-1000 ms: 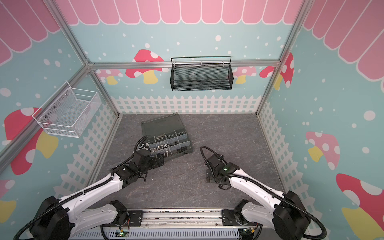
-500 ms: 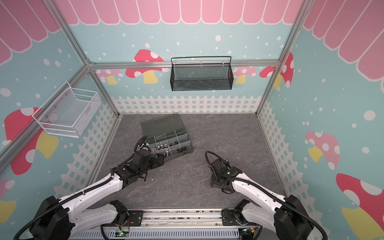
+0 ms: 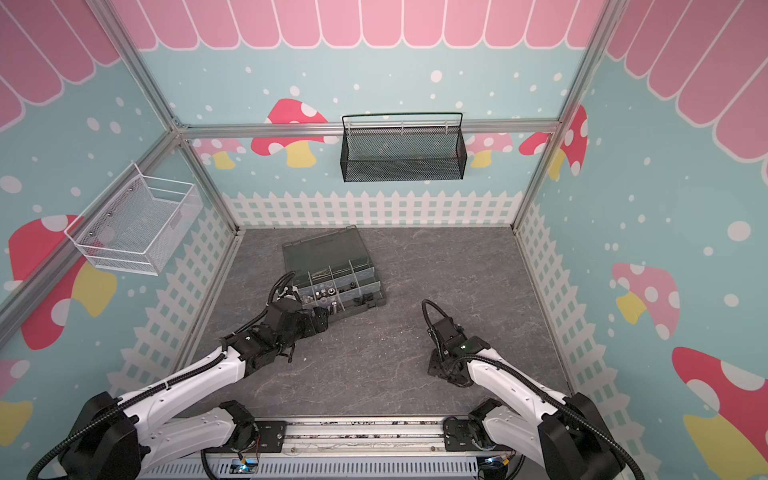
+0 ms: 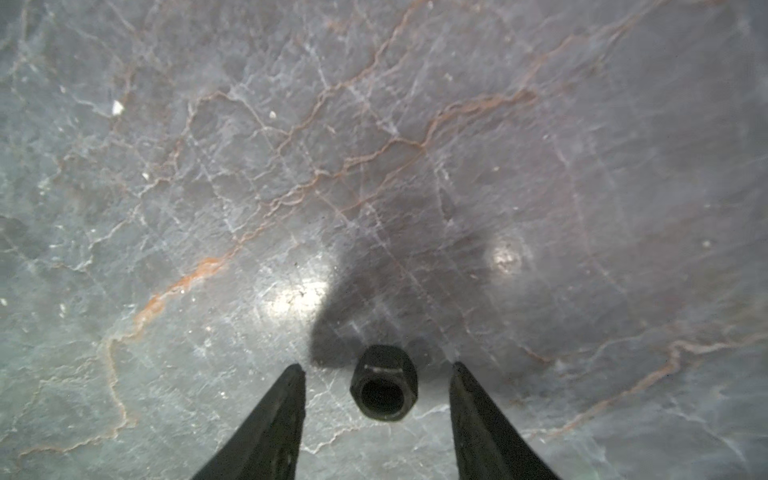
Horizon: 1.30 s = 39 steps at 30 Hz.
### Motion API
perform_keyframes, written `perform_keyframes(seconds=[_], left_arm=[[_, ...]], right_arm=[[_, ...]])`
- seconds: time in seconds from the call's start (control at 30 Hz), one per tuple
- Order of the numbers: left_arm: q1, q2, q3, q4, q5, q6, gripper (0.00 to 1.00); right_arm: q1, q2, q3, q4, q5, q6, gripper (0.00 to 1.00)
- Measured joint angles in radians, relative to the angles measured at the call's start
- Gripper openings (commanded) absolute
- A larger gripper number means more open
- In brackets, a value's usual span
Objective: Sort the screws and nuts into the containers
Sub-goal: 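Lower the right gripper and grasp the last black hex nut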
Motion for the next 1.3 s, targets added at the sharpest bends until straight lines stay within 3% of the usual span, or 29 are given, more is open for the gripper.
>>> perform_keyframes(seconds=[0.4, 1.3], left_arm=[[0.000, 0.018, 0.001, 0.000, 0.003, 0.000, 1.00], [0.004, -0.011, 0.002, -0.001, 0.011, -0.008, 1.00]], right_arm=[[-0.004, 0.122, 0.066, 0.017, -0.028, -0.084, 0.39], [0.084, 0.158, 0.095, 0.000, -0.111, -0.118, 0.42]])
